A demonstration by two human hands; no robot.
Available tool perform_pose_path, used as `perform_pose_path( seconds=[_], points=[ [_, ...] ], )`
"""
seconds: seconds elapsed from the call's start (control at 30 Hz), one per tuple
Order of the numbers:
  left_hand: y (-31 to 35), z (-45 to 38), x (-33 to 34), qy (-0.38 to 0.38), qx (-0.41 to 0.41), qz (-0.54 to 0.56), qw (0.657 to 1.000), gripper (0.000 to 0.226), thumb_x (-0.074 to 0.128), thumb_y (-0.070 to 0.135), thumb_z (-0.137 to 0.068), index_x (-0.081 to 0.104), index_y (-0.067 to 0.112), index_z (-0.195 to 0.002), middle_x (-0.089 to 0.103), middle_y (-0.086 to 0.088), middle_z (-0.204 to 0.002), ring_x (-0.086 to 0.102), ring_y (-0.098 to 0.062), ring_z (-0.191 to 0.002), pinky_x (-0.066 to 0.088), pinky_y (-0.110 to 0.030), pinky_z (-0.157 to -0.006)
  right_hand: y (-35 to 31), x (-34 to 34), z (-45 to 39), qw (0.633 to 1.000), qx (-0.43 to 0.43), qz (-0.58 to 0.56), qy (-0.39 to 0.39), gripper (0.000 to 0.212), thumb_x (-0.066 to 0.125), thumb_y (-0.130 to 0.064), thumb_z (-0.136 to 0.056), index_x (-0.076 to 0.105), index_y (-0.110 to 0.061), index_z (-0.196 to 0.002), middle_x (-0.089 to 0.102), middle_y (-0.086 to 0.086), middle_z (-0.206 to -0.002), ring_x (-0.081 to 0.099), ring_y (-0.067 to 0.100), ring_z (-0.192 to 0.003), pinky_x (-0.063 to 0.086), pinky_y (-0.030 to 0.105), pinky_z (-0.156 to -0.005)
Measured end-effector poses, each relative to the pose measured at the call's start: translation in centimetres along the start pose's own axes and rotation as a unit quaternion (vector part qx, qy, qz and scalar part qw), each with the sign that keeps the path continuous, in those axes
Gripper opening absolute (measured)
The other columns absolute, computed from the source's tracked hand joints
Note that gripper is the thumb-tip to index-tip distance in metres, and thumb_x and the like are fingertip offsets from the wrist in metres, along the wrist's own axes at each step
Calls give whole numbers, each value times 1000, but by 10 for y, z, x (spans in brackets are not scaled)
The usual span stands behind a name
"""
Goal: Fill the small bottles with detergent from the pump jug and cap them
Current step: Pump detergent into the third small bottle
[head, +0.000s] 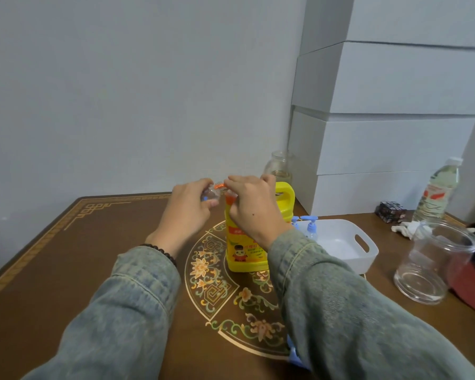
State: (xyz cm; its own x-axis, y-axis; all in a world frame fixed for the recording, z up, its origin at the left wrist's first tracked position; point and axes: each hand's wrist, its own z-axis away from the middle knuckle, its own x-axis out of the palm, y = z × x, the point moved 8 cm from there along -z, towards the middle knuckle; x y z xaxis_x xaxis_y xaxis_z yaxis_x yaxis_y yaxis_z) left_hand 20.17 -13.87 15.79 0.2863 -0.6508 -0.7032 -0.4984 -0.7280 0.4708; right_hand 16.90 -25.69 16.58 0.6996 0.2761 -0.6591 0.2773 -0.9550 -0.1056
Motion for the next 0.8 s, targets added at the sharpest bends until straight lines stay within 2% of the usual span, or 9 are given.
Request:
perform_pose_path(
  seconds=[0.23, 0.37, 0.53, 0.7, 0.8],
  points=[
    [1, -7, -6, 3, 6, 1, 1000, 39, 69, 22, -85, 63, 14, -123, 69, -9, -113, 61, -26, -109, 42, -28, -89, 3, -9, -9, 1000, 9, -14, 27, 28, 60, -6, -65, 73, -17, -88, 74, 3, -88, 68, 25, -88, 25, 36, -75],
    [-2, 3, 2, -4, 2, 15, 1000, 35, 69, 21, -85, 64, 13, -119, 70, -9, -110, 62, -25, -106, 43, -28, -86, -1, 6, 1, 1000, 1, 16, -1, 29, 51, -11, -63, 68, -19, -85, 71, -3, -88, 65, 23, -88, 17, 33, -70],
    [1, -3, -7, 6, 7, 23, 1000, 36, 69, 21, -85, 64, 12, -119, 70, -9, -112, 61, -25, -108, 41, -27, -88, 1, -5, -10, 1000, -1, 6, 8, 27, 58, -8, -68, 73, -19, -89, 74, 0, -90, 67, 23, -89, 22, 35, -74],
    [-5, 4, 3, -14, -1, 22, 1000, 34, 69, 24, -85, 64, 15, -117, 70, -8, -110, 61, -25, -106, 44, -30, -87, -2, 2, 0, 999, -8, 35, -17, 25, 50, -12, -68, 66, -22, -84, 68, -6, -82, 64, 20, -84, 13, 32, -69],
    [-1, -1, -5, -5, 3, 18, 1000, 33, 69, 22, -85, 65, 14, -117, 70, -9, -109, 61, -27, -105, 45, -33, -87, -2, -7, -8, 1000, -6, 27, -11, 22, 56, -13, -71, 70, -22, -85, 71, -4, -84, 65, 21, -86, 19, 35, -71]
  ],
)
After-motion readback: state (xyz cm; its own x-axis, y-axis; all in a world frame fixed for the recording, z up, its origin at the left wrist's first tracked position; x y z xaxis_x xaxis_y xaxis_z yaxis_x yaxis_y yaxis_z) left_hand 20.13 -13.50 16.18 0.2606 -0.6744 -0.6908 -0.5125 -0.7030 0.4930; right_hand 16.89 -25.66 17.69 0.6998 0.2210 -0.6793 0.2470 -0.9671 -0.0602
